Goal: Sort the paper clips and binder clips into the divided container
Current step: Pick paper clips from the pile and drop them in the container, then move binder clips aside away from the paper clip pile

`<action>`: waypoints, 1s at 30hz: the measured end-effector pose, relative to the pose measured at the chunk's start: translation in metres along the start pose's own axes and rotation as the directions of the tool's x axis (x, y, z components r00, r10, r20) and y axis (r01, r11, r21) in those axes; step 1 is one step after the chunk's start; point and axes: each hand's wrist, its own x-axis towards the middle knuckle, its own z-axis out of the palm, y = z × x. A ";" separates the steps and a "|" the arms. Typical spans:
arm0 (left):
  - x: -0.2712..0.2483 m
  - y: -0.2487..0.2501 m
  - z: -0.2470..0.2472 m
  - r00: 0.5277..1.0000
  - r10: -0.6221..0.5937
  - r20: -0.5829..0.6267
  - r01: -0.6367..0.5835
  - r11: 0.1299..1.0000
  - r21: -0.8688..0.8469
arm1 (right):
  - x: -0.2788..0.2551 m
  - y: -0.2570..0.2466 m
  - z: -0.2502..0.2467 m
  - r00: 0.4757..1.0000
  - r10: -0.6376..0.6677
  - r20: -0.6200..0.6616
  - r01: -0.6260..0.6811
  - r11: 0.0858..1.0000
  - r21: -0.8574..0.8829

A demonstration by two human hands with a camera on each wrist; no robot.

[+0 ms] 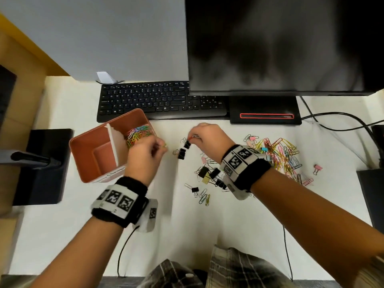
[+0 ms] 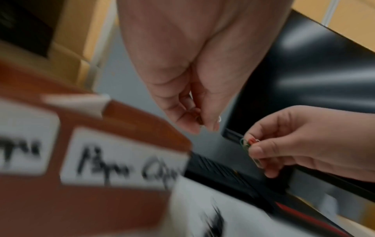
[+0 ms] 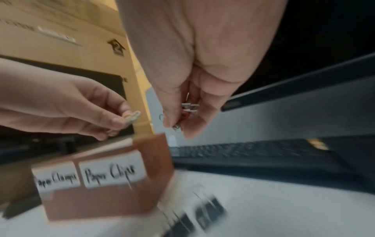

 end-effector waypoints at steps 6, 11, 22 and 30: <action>0.028 -0.024 -0.063 0.963 -0.253 -0.092 0.253 0.967 -0.006 | 0.050 -0.090 0.031 0.994 -0.101 -0.039 0.103 0.993 0.056; 0.020 -0.026 -0.070 0.990 -0.129 -0.048 0.135 0.975 0.175 | 0.039 -0.091 0.046 0.996 -0.082 -0.043 0.088 0.984 0.158; -0.041 0.010 0.067 0.889 0.117 0.444 -0.141 0.990 0.022 | -0.107 0.068 0.029 0.972 0.233 0.022 -0.233 0.973 0.005; -0.031 0.027 0.125 0.862 0.055 0.505 -0.167 0.970 0.178 | -0.116 0.094 0.048 0.952 0.292 0.092 -0.266 0.937 -0.226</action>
